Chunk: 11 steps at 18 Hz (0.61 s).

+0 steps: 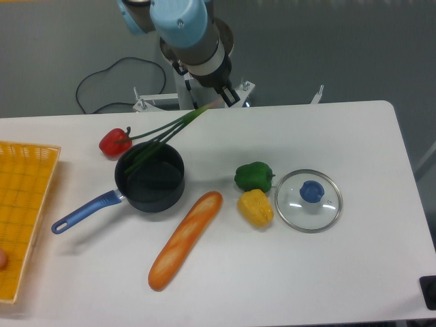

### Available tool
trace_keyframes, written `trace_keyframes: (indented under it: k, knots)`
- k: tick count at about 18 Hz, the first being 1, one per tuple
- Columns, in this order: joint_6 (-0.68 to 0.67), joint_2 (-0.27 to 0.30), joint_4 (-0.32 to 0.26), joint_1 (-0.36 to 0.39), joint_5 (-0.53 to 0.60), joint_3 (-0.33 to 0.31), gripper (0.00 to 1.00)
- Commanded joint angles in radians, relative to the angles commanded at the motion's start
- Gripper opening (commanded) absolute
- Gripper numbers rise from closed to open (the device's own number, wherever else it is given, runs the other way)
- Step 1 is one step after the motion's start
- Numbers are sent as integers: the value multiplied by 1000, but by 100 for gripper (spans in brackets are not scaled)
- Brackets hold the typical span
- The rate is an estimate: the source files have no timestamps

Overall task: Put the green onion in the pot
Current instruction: 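Lower the green onion leaves into the saucepan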

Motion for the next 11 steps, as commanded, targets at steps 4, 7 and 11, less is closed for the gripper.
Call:
trace_keyframes:
  k: [4, 7, 11]
  knots:
    - [-6, -22, 34, -6, -3, -11, 11]
    - [-3, -28, 32, -6, -3, -9, 11]
    - [0, -46, 34, 1, -3, -8, 10]
